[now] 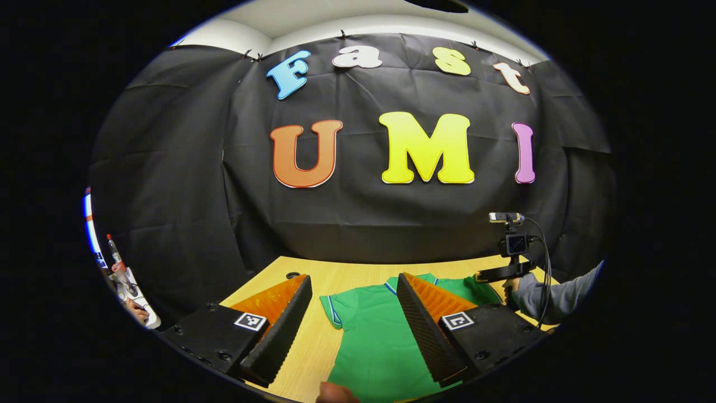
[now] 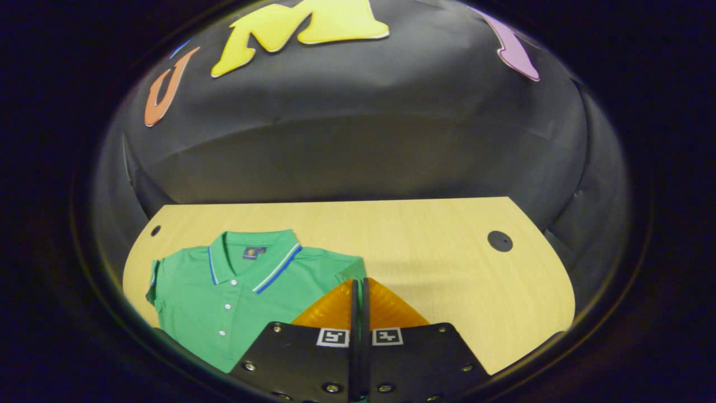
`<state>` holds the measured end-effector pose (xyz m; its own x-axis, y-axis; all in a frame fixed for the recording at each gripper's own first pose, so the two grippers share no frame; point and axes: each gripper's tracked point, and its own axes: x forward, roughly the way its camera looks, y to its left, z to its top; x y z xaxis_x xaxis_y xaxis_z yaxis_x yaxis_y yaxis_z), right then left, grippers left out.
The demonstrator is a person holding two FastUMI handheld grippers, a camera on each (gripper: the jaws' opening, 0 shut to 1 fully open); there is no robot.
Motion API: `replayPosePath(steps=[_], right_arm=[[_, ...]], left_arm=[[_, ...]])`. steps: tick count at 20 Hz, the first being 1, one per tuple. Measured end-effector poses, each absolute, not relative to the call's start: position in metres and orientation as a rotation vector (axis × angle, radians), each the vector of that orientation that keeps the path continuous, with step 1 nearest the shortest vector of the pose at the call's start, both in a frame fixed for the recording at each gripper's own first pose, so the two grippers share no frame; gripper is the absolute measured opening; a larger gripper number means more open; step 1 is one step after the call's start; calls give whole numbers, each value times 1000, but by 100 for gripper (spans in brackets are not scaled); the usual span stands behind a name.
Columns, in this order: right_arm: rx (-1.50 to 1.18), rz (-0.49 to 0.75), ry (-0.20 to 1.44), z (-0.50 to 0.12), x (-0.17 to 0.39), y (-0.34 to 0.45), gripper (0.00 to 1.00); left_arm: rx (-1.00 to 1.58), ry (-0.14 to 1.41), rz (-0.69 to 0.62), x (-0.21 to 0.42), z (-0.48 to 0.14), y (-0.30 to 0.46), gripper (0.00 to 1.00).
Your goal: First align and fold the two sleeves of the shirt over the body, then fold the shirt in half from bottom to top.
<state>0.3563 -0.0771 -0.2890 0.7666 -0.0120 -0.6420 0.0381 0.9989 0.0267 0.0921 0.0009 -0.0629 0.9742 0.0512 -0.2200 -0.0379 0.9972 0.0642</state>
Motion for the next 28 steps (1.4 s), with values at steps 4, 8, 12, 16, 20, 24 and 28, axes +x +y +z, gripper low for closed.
replayPosePath(steps=[4, 8, 12, 16, 20, 24, 28], right_arm=[[44, 23, 701, -291, 344, -43, 1], [67, 45, 717, -296, 337, -19, 1], [63, 69, 735, -305, 330, 2, 1], [61, 80, 746, -314, 326, 14, 1], [103, 144, 750, -320, 323, 29, 20], [37, 121, 724, -318, 317, 18, 94], [-5, 109, 666, -295, 317, 8, 94]], left_arm=[[59, 226, 46, 88, -62, 3, 98], [72, 237, 77, 87, -65, 12, 98], [80, 253, 89, 86, -68, 15, 98], [90, 254, 93, 84, -68, 16, 98], [83, 270, 101, 84, -76, 19, 98], [82, 301, 107, 93, -88, 20, 98], [81, 306, 102, 104, -97, 21, 98]])
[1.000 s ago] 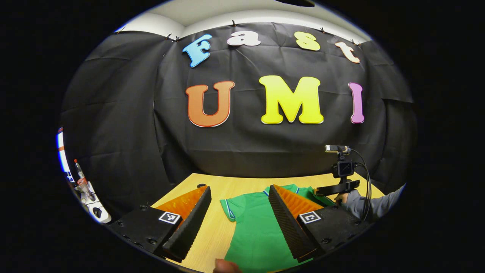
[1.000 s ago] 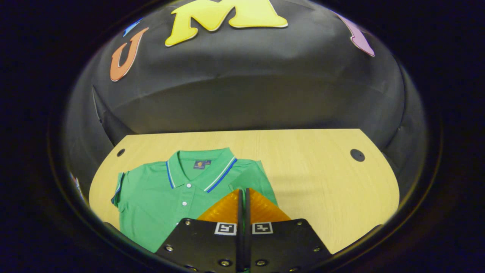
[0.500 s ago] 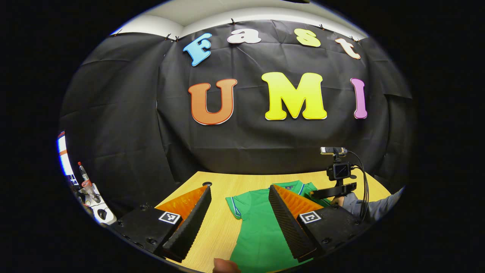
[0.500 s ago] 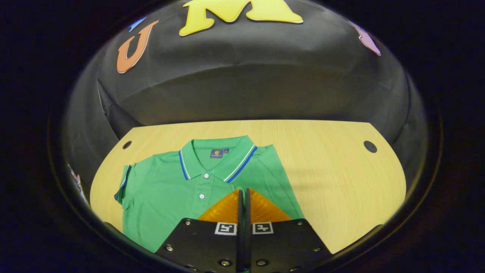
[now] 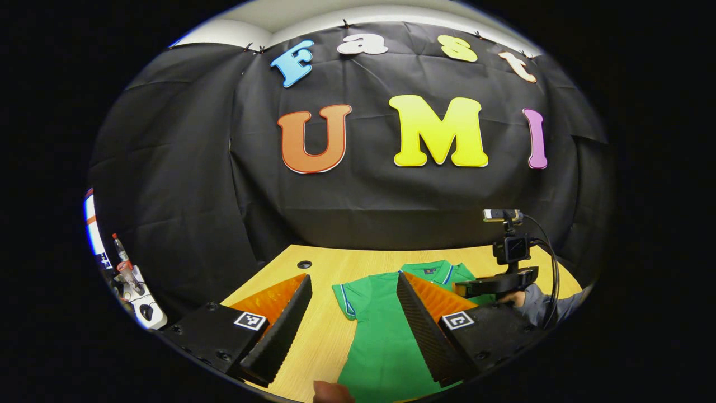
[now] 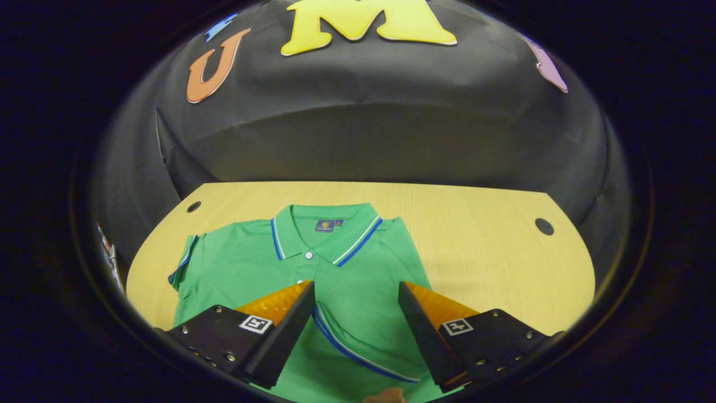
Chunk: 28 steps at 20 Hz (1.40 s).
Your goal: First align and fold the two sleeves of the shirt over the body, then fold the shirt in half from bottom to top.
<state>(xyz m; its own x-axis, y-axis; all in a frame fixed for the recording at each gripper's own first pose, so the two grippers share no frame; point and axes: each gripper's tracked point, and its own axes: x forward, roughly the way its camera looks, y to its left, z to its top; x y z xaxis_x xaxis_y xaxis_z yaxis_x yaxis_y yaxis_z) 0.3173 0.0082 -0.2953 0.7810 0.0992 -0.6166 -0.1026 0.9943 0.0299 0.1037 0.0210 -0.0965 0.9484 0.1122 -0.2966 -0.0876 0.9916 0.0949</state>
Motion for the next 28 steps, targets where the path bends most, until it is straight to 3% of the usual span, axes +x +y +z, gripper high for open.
replayPosePath(steps=[13, 28], right_arm=[[-65, 165, 354, -141, 282, -18, 94], [-59, -83, 138, -11, 229, -159, 93]], left_arm=[[93, 399, 147, 200, -173, 62, 98], [47, 616, 194, 298, -295, 94, 99]])
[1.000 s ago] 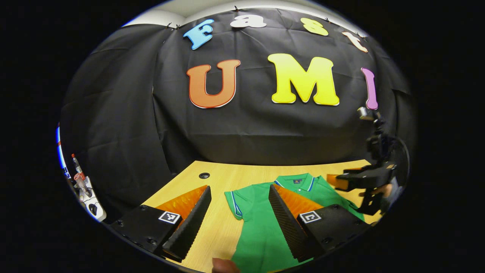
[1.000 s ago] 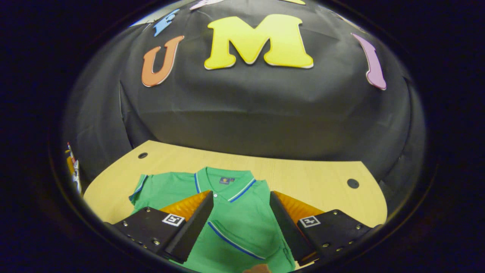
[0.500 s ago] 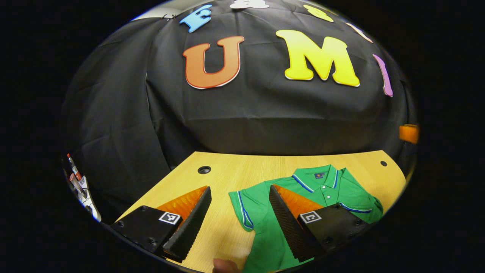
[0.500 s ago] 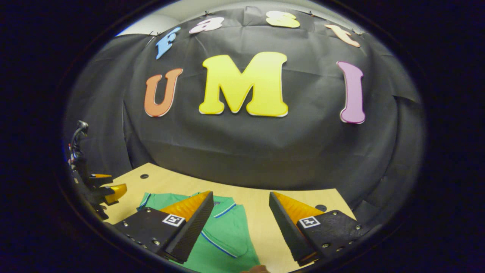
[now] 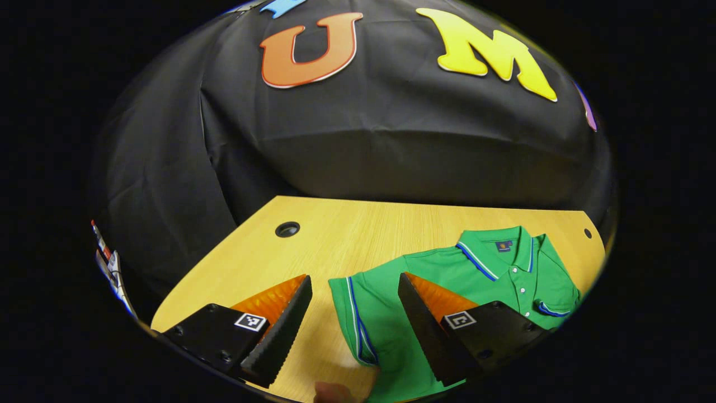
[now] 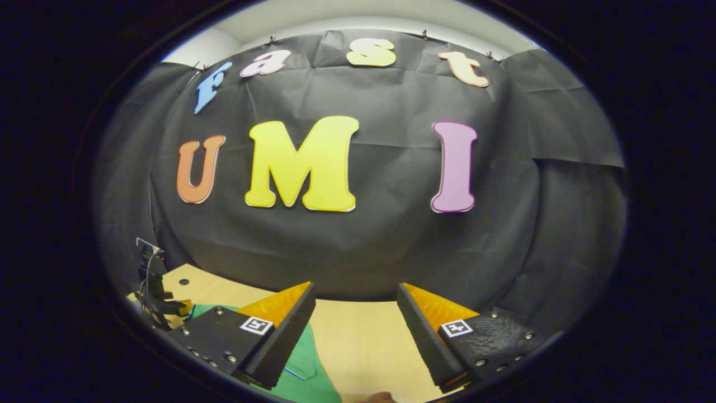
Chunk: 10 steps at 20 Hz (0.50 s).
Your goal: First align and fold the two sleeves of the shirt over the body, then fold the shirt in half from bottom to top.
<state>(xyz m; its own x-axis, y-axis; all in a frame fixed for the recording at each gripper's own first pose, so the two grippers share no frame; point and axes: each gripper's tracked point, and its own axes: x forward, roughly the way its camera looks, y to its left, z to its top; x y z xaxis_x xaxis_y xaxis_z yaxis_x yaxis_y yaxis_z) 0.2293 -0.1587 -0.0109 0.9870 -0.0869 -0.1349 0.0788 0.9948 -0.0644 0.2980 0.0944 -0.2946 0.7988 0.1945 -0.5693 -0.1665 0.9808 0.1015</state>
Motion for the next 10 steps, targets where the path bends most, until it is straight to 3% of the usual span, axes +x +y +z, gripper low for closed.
replayPosePath(steps=[10], right_arm=[[-88, -145, 191, -22, 225, -199, 93]], left_arm=[[5, 710, 240, 332, -347, 106, 100]])
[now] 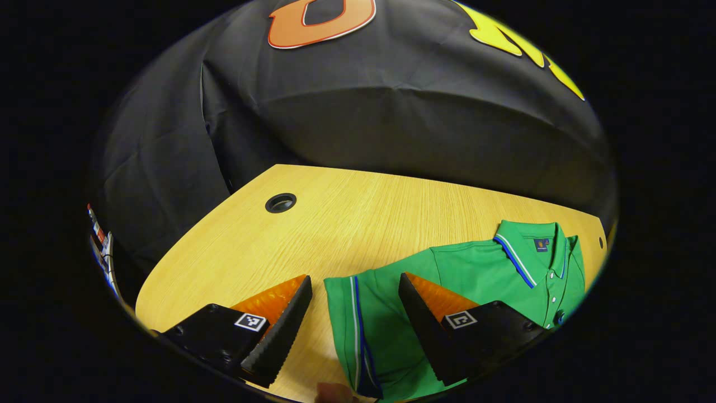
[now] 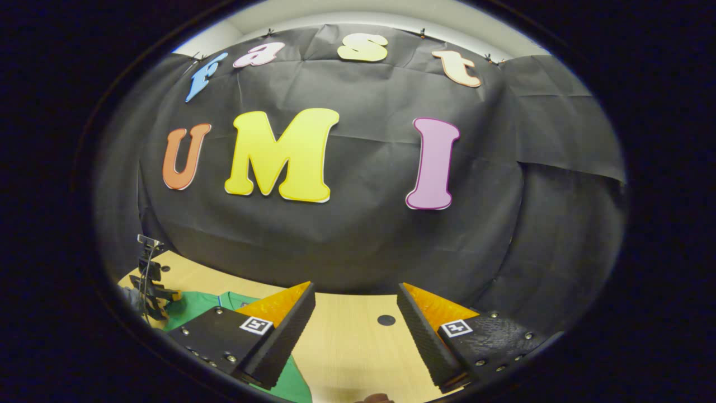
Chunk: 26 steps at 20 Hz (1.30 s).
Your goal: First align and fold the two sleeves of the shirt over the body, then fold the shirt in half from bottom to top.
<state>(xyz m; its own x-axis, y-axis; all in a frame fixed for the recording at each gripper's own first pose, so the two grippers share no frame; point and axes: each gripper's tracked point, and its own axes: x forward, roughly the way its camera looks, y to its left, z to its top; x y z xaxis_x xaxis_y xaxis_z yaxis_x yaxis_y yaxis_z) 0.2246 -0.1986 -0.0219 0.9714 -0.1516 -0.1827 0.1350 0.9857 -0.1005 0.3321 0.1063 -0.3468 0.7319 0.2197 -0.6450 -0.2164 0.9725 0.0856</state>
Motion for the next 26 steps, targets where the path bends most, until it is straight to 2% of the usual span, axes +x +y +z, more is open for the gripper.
replayPosePath(steps=[6, 10, 13, 15, 16, 17, 18, 19, 22, 26], right_arm=[[-74, -133, 208, -28, 229, -200, 93], [-45, -131, 229, -36, 231, -200, 93], [-40, -134, 242, -40, 230, -202, 93], [-42, -140, 241, -41, 230, -204, 93], [-38, -143, 242, -41, 230, -206, 96], [-33, -144, 241, -40, 229, -206, 96], [-31, -147, 240, -40, 229, -207, 96], [-30, -150, 238, -40, 229, -209, 93], [-20, -156, 234, -38, 229, -210, 96], [-23, -154, 225, -34, 227, -208, 93]], left_arm=[[-5, 731, 237, 333, -357, 103, 99], [-22, 745, 166, 335, -358, 98, 96], [-53, 741, 154, 335, -355, 92, 31], [-46, 728, 168, 337, -353, 89, 11], [-27, 744, 151, 334, -353, 81, 10], [-4, 748, 126, 335, -353, 74, 3], [3, 750, 94, 338, -352, 62, 7], [20, 744, 81, 340, -349, 55, 3], [62, 700, 33, 348, -329, 35, 3], [78, 646, -26, 352, -304, 6, 3]])
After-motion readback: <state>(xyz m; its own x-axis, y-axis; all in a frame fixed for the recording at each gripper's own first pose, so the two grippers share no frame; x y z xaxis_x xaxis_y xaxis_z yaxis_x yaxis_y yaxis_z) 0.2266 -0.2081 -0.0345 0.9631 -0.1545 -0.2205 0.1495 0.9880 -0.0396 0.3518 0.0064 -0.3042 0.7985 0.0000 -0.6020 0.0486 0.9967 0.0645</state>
